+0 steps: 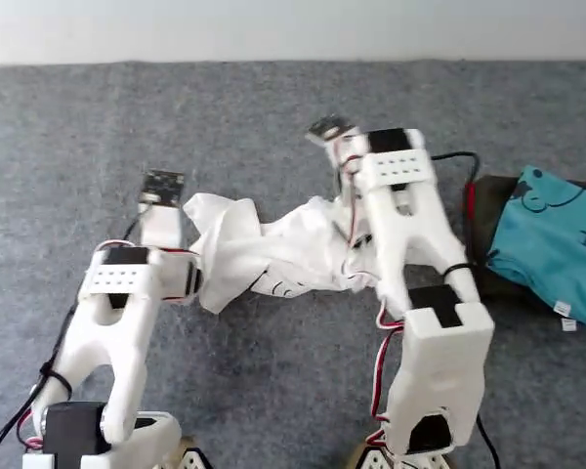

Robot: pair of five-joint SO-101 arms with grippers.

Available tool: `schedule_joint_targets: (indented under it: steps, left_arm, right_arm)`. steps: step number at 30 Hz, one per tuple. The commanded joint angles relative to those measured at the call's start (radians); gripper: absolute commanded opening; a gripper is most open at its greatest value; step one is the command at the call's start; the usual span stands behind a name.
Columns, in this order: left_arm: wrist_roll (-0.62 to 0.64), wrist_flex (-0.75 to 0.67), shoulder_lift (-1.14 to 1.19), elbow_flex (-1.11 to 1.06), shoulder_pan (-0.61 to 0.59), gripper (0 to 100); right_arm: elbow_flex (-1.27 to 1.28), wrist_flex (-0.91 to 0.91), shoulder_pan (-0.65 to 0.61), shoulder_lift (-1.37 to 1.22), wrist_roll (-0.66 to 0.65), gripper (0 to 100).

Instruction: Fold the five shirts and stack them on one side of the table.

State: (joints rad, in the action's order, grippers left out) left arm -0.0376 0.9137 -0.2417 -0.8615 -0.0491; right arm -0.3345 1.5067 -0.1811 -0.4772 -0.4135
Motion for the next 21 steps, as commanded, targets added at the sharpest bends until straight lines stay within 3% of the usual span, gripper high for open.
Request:
schedule_joint_targets:
  steps: [1, 5, 11, 14, 18, 21]
  left_arm:
    - [-0.008, 0.029, -0.017, 0.050, 0.072, 14]
    - [0.005, 0.058, -0.017, 0.058, 0.169, 14]
    - [0.012, 0.319, -0.091, 0.205, 0.209, 14]
    - [-0.176, 0.433, -0.147, 0.206, 0.310, 14]
    - [-0.247, 0.508, -0.210, 0.205, 0.330, 14]
    - [-0.270, 0.431, -0.213, 0.211, 0.348, 14]
  right_arm:
    - [-0.040, -0.137, 0.070, 0.045, -0.006, 0.8]
    - [-0.041, -0.202, 0.074, -0.021, -0.005, 0.8]
    - [-0.043, -0.292, 0.077, -0.114, -0.005, 0.8]
    - [-0.043, -0.406, 0.067, -0.170, 0.011, 0.8]
    - [-0.043, -0.521, 0.081, -0.206, 0.255, 0.8]
    - [-0.041, -0.535, 0.094, -0.222, 0.394, 0.8]
